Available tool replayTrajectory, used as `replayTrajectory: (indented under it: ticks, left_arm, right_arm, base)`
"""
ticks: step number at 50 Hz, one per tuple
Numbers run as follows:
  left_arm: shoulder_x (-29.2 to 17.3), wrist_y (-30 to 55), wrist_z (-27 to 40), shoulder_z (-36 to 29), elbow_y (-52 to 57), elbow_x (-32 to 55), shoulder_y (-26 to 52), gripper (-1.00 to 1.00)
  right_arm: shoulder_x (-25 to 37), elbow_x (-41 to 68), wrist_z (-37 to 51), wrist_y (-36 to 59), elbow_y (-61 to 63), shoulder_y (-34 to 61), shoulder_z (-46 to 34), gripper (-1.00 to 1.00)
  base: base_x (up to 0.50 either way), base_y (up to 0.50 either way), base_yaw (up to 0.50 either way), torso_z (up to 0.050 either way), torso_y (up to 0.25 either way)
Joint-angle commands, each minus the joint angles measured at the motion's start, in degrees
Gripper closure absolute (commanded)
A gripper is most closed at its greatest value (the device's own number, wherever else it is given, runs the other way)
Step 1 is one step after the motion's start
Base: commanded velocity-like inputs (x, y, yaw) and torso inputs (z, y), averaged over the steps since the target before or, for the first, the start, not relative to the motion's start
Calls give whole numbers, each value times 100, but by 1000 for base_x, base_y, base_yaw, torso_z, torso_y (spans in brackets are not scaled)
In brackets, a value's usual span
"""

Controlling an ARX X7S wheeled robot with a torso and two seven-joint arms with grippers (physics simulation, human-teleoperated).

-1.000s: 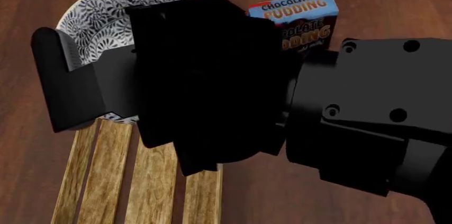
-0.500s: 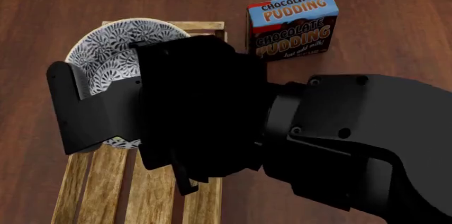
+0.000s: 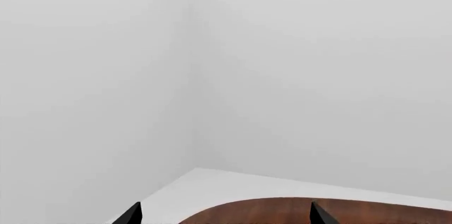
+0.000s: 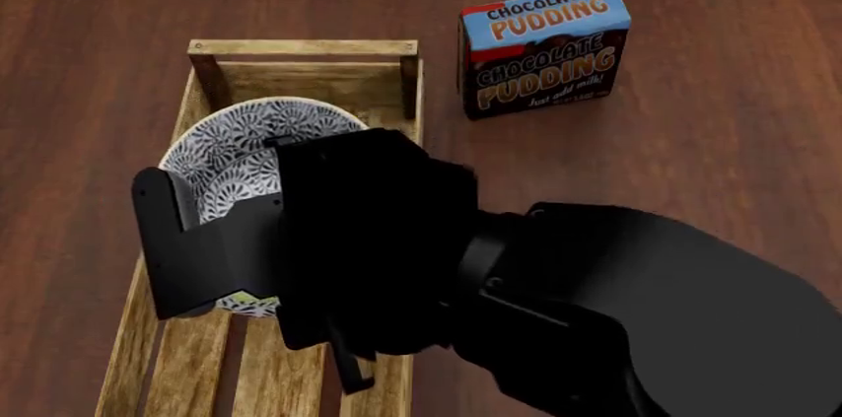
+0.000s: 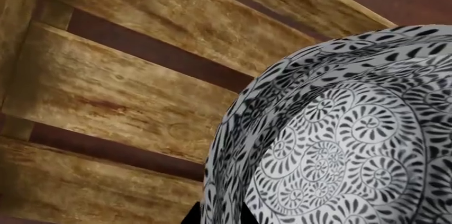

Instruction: Stack the left bowl on the right bowl and place them in the tray.

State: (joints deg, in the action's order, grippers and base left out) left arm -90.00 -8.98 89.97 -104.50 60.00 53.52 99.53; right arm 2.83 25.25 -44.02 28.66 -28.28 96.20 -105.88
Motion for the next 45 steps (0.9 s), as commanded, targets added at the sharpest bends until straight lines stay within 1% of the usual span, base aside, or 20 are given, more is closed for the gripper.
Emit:
replayTrajectory:
  ticks: [1,15,21,22,25,31,45]
  left_arm:
    - [0,52,2,33,0,55,-2,-100]
    - [0,82,-14,63,0,58,-12,-100]
    - [0,116,-40,103,0,117,13,-100]
    - [0,143,-53,133,0,163,41,-100]
    - [0,129,-47,131,0,145,31,-100]
    - [0,36,-3,68,0,11,-47,-100]
    - [0,37,2,178,0,124,21,-100]
  right_arm:
    - [-181,-256,-70,-356,-560,-348,-3,100]
    - [-231,-457,-184,-448,-797,-638,87,100]
    - [-234,-517,-214,-348,-801,-691,210,100]
    - [-223,-558,-190,-355,-786,-677,209,-100]
    - [-233,-589,-178,-261,-796,-632,277,-100]
    - [-126,-587,-166,3,-393,-515,320,-100]
    - [19,-564,-98,479,414,-230,399,-100]
  base:
    - [0,0,0,0,0]
    - [0,0,0,0,1]
    - [2,0,0,0,-4]
    - [0,0,0,0,0]
    - [0,0,0,0,0]
    - [0,0,0,0,0]
    - [0,0,0,0,0]
